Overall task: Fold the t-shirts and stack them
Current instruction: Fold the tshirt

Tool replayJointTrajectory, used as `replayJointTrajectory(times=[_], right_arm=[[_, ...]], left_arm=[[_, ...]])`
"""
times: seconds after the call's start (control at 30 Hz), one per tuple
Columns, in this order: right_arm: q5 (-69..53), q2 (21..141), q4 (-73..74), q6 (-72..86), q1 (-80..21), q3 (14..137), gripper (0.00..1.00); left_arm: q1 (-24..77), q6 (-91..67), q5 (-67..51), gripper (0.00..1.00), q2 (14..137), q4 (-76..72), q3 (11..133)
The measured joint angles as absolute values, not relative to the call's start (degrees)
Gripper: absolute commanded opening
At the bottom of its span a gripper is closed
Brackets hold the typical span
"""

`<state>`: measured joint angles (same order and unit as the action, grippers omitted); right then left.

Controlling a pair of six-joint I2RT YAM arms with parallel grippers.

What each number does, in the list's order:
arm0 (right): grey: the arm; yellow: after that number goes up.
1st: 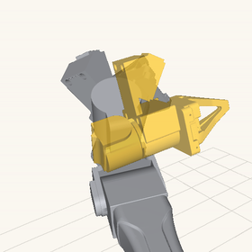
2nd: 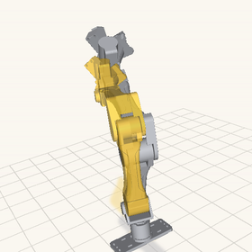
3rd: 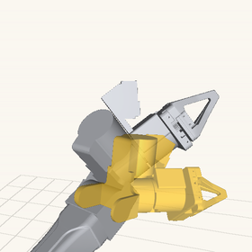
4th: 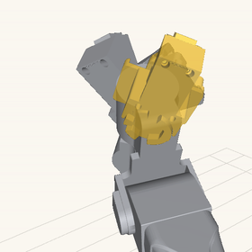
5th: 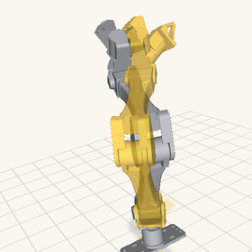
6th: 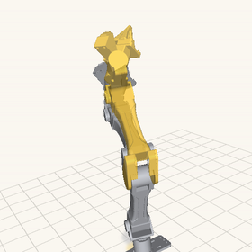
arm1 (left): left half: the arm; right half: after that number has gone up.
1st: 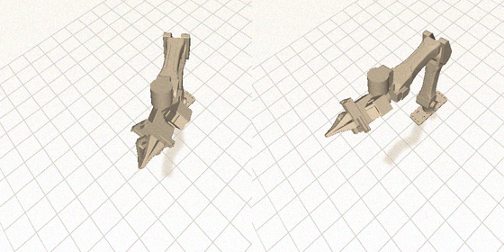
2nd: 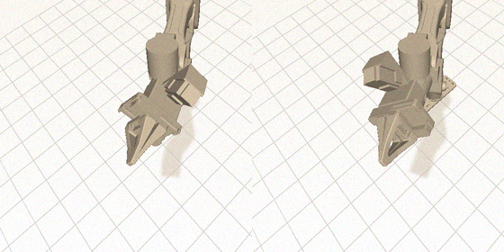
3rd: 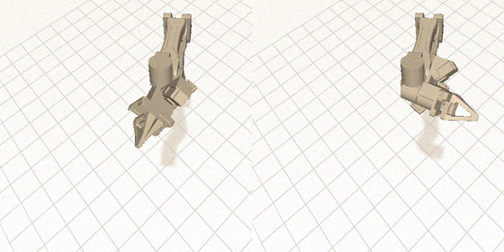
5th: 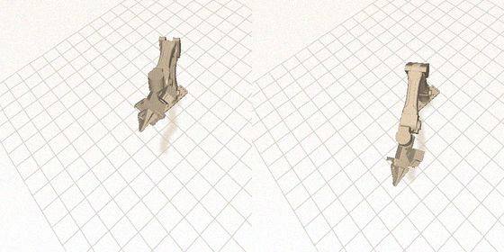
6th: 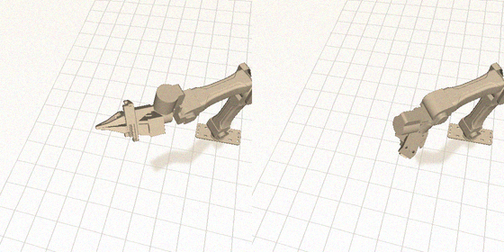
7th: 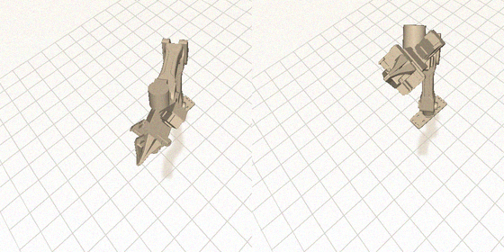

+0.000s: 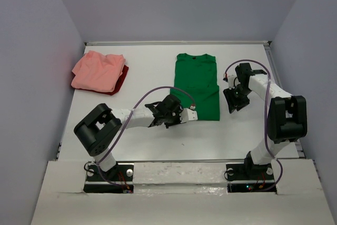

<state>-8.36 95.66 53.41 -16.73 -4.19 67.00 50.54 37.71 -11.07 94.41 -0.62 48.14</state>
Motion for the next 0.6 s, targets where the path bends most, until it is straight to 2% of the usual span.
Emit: replayJointTrajectory(times=[0.2,0.37,0.6], right_arm=[[-7.9,96.5,53.3,-16.8,-4.2,67.0,0.5],[-8.1,96.5,53.4,-16.8,-4.2,67.0,0.47],[-10.7,96.0,54.4,-18.0,-4.2,67.0,0.47]], left_arm=[[50.7,37.6,-9.7,0.24,95.2,-2.0,48.5],[50.8,37.5,-8.6,0.01,95.5,-2.1,48.7],[51.0,37.5,-7.9,0.0,95.5,-1.6,48.8]])
